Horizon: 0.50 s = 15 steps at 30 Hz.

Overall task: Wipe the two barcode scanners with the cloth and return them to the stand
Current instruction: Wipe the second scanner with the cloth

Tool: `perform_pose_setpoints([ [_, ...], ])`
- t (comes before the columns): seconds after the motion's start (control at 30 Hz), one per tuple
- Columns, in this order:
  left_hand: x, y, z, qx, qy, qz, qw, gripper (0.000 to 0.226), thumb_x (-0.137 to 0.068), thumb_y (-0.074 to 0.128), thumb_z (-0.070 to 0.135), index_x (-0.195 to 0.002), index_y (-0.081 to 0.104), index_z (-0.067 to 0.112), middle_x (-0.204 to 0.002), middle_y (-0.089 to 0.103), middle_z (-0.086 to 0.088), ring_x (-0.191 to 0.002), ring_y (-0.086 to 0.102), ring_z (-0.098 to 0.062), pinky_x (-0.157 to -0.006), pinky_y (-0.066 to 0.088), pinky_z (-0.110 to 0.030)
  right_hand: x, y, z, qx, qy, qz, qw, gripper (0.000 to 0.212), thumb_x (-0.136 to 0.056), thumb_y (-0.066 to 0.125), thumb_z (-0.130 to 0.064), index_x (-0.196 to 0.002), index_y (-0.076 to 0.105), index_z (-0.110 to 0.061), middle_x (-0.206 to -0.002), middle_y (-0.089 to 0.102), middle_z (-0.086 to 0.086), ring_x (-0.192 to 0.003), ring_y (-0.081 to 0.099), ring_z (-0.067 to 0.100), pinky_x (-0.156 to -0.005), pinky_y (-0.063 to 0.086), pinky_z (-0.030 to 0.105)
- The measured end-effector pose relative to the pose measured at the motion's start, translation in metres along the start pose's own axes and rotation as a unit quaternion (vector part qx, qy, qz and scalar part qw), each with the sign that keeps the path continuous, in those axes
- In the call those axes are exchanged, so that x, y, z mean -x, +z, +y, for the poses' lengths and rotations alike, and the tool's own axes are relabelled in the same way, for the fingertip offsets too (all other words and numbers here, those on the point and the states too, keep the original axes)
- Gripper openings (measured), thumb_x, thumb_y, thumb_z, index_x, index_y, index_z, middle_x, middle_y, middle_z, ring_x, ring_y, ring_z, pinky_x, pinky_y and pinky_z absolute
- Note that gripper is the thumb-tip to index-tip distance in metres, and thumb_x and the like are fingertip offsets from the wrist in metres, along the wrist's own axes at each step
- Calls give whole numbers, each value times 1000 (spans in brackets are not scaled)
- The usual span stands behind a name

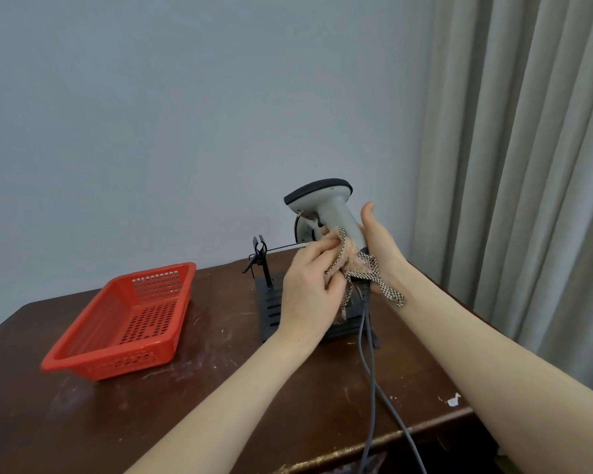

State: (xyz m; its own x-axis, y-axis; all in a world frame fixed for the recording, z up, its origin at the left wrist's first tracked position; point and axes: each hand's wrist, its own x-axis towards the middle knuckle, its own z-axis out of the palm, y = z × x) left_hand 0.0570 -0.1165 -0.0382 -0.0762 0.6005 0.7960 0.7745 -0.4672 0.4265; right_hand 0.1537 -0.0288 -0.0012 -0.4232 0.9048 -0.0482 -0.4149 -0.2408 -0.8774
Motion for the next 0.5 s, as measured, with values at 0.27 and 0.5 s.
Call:
perform_pose_setpoints([
  [0.27, -40, -9, -8, -15, -95, 46, 994, 36, -87, 47, -1, -121, 59, 5, -123, 51, -5, -102, 47, -3, -78, 26, 9, 9, 19, 12, -29, 33, -42, 998, 76, -90, 33, -69, -125, 62, -8, -115, 67, 19, -100, 68, 31, -88, 55, 40],
  [0.5, -15, -4, 7, -2, -2, -30, 1000, 44, -81, 42, 8, -118, 65, 17, -121, 62, 10, -110, 48, -11, -94, 32, -7, 11, 13, 11, -132, 46, -67, 988, 73, -92, 32, -66, -89, 62, 0, -80, 70, 16, -68, 71, 21, -53, 56, 26],
])
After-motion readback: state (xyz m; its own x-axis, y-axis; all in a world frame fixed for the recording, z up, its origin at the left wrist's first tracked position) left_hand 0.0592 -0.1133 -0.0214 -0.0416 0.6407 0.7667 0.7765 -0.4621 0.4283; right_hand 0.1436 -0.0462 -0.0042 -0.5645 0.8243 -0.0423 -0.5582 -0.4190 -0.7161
